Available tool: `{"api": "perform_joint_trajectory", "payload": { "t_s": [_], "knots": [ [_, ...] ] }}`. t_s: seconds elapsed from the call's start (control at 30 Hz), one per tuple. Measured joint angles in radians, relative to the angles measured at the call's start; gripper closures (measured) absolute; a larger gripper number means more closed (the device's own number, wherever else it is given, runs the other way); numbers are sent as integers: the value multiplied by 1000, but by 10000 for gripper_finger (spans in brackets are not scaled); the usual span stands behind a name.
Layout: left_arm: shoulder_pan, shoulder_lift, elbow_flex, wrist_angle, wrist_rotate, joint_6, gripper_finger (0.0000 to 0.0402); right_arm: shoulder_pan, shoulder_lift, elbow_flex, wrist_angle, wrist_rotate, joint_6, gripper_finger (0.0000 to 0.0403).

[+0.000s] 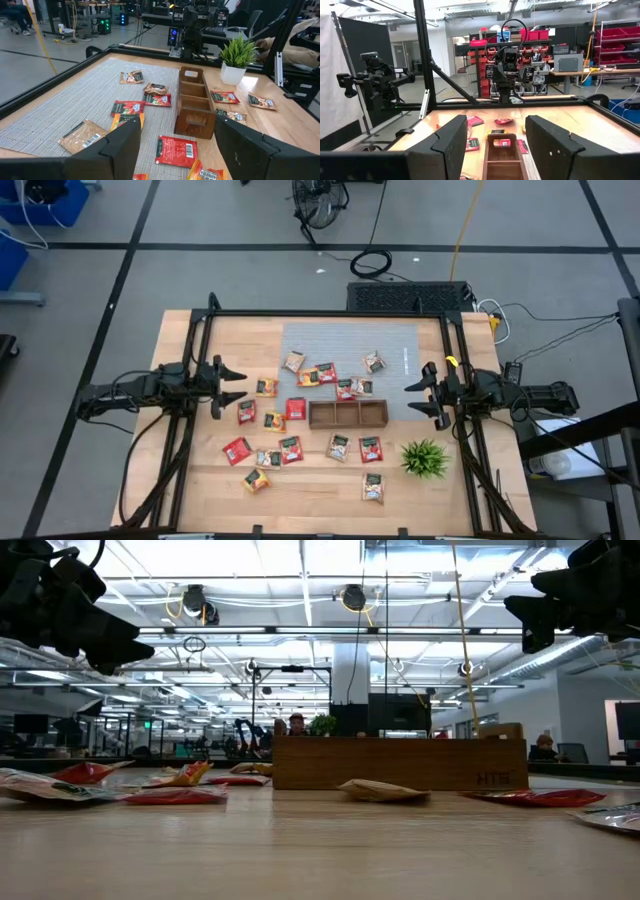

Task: Pick & Place Tea
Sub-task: Put the brown tea bag into the right section of the wooden organizer

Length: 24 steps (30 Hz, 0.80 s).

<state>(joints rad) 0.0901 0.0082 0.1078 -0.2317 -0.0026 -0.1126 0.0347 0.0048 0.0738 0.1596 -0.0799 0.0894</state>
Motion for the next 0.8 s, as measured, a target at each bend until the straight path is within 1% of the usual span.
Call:
{"api": "perform_joint_trajectory", "payload": {
  "t_s": [0.1,0.2,0.33,0.43,0.6,0.7,0.8],
  "knots": [
    [0,0,0,0,0,0,149,0,0,0,0,0,4,218],
    [0,0,0,0,0,0,149,0,0,0,0,4,50,218],
    [0,0,0,0,0,0,149,-2,27,14,-17,56,133,211],
    [0,0,0,0,0,0,149,-2,106,81,-48,83,181,195],
    [0,0,0,0,0,0,149,-2,301,250,-191,154,171,167],
    [0,0,0,0,0,0,149,-2,400,341,-214,159,134,156],
    [0,0,0,0,0,0,149,-2,481,417,-227,158,137,152]
  ]
}}
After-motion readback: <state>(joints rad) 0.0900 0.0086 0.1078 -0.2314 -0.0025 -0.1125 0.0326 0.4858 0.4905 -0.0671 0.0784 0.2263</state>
